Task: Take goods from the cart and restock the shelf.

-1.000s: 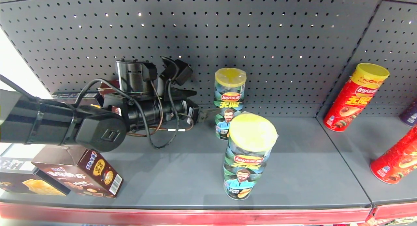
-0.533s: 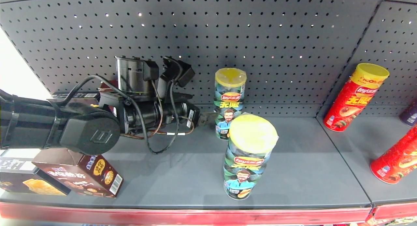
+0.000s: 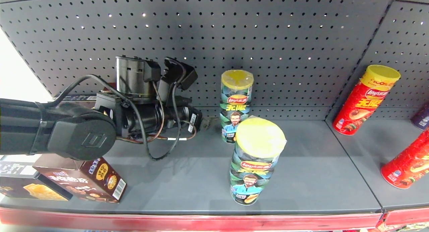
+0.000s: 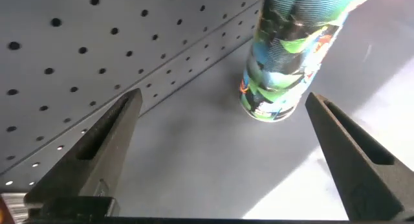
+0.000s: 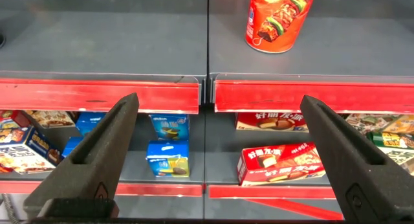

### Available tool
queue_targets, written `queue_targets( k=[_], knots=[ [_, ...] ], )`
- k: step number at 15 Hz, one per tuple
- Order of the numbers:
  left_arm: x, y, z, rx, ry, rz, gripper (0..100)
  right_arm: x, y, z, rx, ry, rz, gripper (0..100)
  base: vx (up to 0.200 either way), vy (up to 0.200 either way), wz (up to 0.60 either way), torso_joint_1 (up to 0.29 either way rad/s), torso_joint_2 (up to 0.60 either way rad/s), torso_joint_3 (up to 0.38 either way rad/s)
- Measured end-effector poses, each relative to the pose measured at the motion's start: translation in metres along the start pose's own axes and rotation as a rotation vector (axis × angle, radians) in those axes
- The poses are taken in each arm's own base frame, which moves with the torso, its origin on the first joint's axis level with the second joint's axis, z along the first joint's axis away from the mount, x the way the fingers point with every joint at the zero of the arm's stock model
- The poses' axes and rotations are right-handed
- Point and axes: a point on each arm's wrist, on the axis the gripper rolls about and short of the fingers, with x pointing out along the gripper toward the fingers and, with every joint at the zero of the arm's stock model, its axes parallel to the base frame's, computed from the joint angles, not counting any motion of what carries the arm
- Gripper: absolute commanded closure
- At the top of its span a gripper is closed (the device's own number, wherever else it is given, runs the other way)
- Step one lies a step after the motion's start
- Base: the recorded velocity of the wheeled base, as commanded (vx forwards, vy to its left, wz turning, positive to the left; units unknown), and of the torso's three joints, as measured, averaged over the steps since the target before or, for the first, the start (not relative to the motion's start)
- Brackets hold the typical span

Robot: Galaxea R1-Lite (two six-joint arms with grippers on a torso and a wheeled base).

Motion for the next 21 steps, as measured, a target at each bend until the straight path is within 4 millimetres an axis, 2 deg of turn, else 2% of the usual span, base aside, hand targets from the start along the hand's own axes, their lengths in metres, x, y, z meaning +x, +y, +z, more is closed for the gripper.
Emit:
queue_targets(
  k=[6,16,21],
  knots=[
    [0.009,0.012,-0.007,0.105,0.030,0.071,0,0.000,0.000,0.000,0.000,0.000,0.000,0,0.000,0.000,0.00,0.000,0.00,0.000],
    [0.047,0.011,-0.007,0.103,0.020,0.081,0,0.000,0.000,0.000,0.000,-0.001,0.000,0,0.000,0.000,0.00,0.000,0.00,0.000],
    [0.049,0.010,-0.009,0.097,0.028,0.078,0,0.000,0.000,0.000,0.000,-0.001,0.000,0,0.000,0.000,0.00,0.000,0.00,0.000]
  ],
)
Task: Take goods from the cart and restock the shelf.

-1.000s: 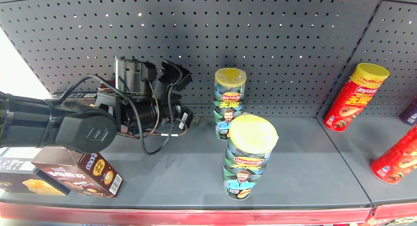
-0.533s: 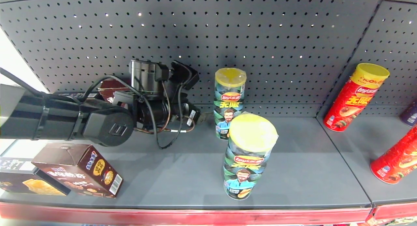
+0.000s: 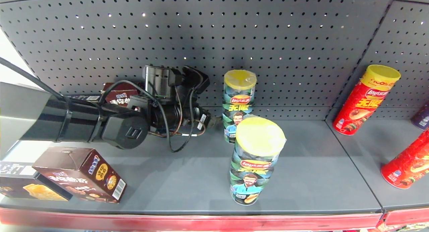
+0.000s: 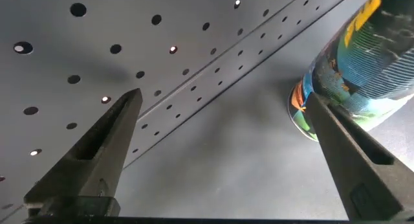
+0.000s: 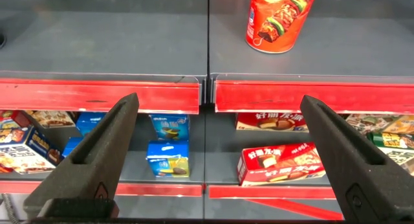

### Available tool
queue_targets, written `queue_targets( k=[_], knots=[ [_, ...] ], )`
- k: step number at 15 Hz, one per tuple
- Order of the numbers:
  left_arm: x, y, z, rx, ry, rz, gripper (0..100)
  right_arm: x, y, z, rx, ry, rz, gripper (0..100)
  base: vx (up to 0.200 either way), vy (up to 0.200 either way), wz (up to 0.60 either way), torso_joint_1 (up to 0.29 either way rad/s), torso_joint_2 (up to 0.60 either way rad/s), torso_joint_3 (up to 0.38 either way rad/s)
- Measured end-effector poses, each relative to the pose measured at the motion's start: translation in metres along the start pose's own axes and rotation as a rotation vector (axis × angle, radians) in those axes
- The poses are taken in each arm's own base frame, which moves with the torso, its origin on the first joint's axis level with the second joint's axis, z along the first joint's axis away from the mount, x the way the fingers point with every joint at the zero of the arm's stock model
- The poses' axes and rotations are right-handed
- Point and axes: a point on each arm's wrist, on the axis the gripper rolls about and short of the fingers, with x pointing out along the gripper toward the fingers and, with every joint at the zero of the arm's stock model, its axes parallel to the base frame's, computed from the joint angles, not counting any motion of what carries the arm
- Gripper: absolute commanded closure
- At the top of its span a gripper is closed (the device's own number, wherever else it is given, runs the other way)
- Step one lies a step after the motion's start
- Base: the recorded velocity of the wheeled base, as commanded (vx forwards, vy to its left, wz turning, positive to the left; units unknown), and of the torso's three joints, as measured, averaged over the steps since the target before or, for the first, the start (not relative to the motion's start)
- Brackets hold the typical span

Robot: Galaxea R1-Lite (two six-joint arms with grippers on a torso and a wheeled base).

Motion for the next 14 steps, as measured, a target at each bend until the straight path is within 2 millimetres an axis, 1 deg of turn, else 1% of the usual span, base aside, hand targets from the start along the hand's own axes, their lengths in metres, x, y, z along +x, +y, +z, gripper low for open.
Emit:
queue_targets(
  k=[1,4,6,8,9,10,11,12,13,14],
  knots=[
    [-0.003,0.001,0.002,0.000,-0.005,0.004,0,0.000,0.000,0.000,0.000,0.000,0.000,0,0.000,0.000,0.00,0.000,0.00,0.000],
    [-0.025,0.011,0.018,0.003,-0.047,0.034,0,0.000,0.000,0.000,0.003,0.000,-0.001,0,0.000,0.000,0.00,0.000,0.00,0.000],
    [-0.045,0.016,0.027,0.006,-0.074,0.060,0,0.000,0.000,0.001,-0.004,0.003,0.014,0,0.000,0.000,0.00,0.000,0.00,0.000],
    [-0.062,0.017,0.029,0.003,-0.075,0.094,0,-0.005,0.000,0.031,0.004,-0.046,0.036,0,0.000,0.000,0.00,0.000,0.00,0.000],
    [-0.067,0.017,0.030,-0.001,-0.080,0.108,0,-0.005,0.000,0.054,0.011,-0.062,0.059,0,0.000,0.000,0.00,0.000,0.00,0.000],
    [-0.071,0.016,0.030,-0.001,-0.083,0.114,0,-0.001,0.000,0.079,0.002,-0.056,0.107,0,0.000,0.000,0.00,0.000,0.00,0.000],
    [-0.074,0.016,0.031,-0.001,-0.085,0.114,0,0.005,0.001,0.099,-0.014,-0.047,0.154,0,0.000,0.000,0.00,0.000,0.00,0.000],
    [-0.076,0.016,0.032,0.000,-0.089,0.117,0,0.016,0.001,0.118,-0.051,-0.023,0.216,0,0.000,0.000,0.00,0.000,0.00,0.000],
    [-0.079,0.015,0.033,0.002,-0.093,0.122,0,0.031,0.003,0.131,-0.096,0.014,0.276,0,0.000,0.000,0.00,0.000,0.00,0.000],
    [-0.081,0.016,0.033,0.003,-0.088,0.132,0,0.046,0.006,0.140,-0.130,0.044,0.328,0,0.000,0.000,0.00,0.000,0.00,0.000]
  ],
)
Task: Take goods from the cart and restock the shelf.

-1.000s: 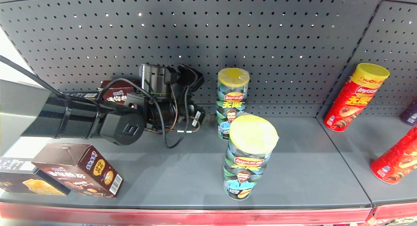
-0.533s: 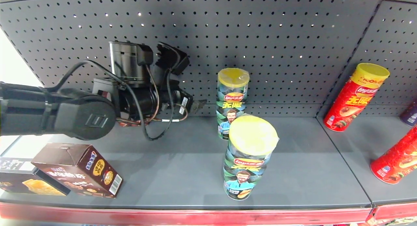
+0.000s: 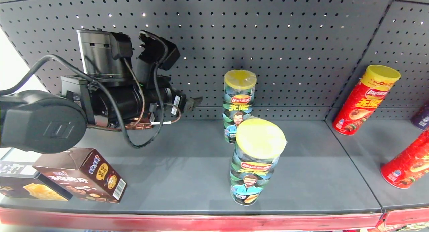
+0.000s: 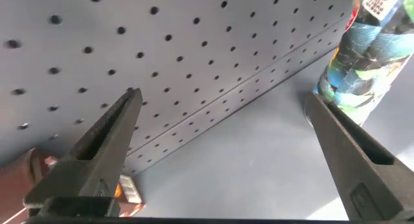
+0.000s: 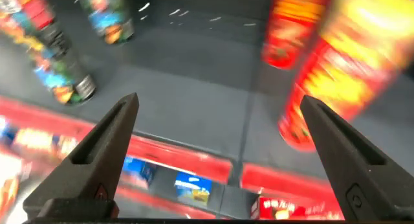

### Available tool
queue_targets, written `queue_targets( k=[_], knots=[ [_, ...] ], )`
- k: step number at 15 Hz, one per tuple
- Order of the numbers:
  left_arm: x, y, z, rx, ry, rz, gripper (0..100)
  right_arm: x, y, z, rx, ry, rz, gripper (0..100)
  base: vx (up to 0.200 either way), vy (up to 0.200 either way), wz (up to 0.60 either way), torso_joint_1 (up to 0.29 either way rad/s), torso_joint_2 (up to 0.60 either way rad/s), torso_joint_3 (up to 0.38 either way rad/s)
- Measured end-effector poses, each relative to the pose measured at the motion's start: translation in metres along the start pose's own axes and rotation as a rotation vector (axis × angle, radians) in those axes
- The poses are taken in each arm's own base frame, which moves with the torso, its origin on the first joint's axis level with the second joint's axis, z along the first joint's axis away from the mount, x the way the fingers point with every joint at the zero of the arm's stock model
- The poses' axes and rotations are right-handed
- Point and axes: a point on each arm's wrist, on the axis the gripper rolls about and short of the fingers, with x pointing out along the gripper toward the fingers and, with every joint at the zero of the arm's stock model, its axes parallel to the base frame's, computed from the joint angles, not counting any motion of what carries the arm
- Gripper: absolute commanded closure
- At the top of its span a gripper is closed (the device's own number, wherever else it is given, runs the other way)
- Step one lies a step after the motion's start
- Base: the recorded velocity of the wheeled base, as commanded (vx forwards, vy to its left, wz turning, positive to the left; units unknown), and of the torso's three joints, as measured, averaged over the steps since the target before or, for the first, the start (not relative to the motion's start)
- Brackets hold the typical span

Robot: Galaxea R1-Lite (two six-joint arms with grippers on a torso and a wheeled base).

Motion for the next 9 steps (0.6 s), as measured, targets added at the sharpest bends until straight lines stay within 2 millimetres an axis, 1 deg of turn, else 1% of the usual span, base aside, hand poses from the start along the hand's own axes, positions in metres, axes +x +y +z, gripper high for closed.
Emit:
queue_targets(
  k=[2,4,7,9],
  knots=[
    [-0.006,0.001,-0.002,0.001,0.008,0.014,0,0.039,-0.003,0.013,-0.047,0.058,0.114,0,0.000,0.000,0.00,0.000,0.00,0.000],
    [-0.011,0.002,-0.005,-0.005,0.014,0.020,0,0.079,0.004,0.017,-0.075,0.100,0.226,0,0.000,0.000,0.00,0.000,0.00,0.000],
    [-0.015,0.003,-0.005,-0.007,0.001,0.031,0,0.125,0.024,0.012,-0.099,0.158,0.350,0,0.000,0.000,0.00,0.000,0.00,0.000],
    [-0.017,0.003,-0.005,-0.007,-0.001,0.033,0,0.147,0.039,0.005,-0.112,0.199,0.410,0,0.000,0.000,0.00,0.000,0.00,0.000]
  ],
)
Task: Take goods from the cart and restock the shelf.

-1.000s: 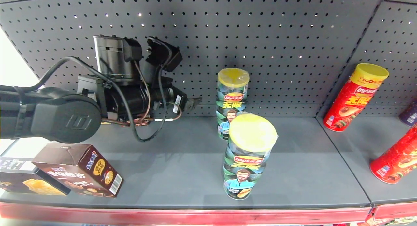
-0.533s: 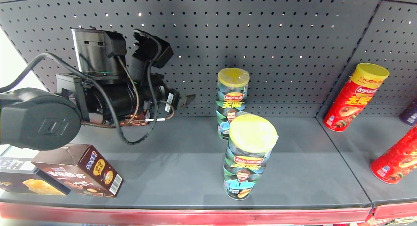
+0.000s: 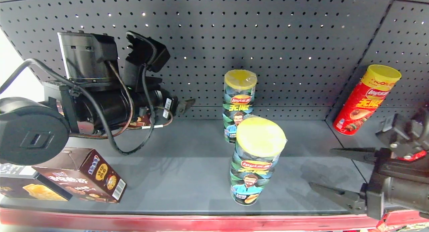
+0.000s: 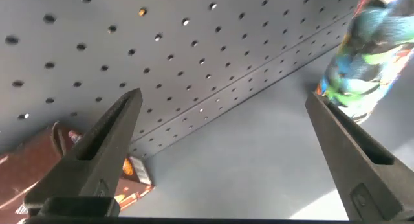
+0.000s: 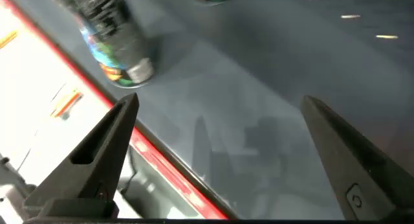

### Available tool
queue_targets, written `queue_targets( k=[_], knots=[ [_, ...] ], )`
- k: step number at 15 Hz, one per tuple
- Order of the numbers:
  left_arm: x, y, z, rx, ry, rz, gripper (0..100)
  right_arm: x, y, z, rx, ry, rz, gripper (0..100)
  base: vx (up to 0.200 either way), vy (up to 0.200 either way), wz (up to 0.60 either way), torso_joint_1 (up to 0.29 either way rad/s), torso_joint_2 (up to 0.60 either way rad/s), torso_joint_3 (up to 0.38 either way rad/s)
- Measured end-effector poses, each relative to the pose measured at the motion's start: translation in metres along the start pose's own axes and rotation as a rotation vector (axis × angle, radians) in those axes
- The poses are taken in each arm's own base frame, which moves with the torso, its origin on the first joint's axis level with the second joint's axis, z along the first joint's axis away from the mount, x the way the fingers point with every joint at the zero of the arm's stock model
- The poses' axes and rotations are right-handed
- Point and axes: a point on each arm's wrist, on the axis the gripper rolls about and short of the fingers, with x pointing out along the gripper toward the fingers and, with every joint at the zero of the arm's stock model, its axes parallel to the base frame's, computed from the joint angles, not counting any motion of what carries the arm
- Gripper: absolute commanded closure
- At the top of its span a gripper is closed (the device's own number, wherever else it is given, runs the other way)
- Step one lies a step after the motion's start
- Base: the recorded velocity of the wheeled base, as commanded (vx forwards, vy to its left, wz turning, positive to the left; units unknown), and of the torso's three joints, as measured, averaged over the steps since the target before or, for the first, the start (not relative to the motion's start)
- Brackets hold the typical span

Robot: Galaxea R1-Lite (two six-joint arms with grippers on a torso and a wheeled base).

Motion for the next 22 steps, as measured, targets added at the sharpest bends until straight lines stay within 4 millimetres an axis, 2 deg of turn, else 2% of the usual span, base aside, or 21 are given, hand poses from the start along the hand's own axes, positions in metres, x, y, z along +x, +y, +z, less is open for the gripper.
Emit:
queue_targets(
  k=[3,8,16,22],
  knots=[
    [-0.003,0.000,-0.001,0.000,0.001,0.001,0,0.027,0.006,0.004,-0.011,0.040,0.056,0,0.000,0.000,0.00,0.000,0.00,0.000],
    [-0.005,0.001,0.000,-0.002,-0.003,0.001,0,0.054,0.007,0.011,-0.017,0.070,0.072,0,0.000,0.000,0.00,0.000,0.00,0.000],
    [-0.005,0.001,0.002,-0.004,-0.020,0.006,0,0.075,0.007,0.015,-0.021,0.087,0.084,0,0.000,0.000,0.00,0.000,0.00,0.000],
    [-0.005,0.009,-0.001,-0.006,-0.014,0.024,0,0.079,0.002,0.015,-0.014,0.094,0.071,0,0.000,0.000,0.00,0.000,0.00,0.000]
  ],
)
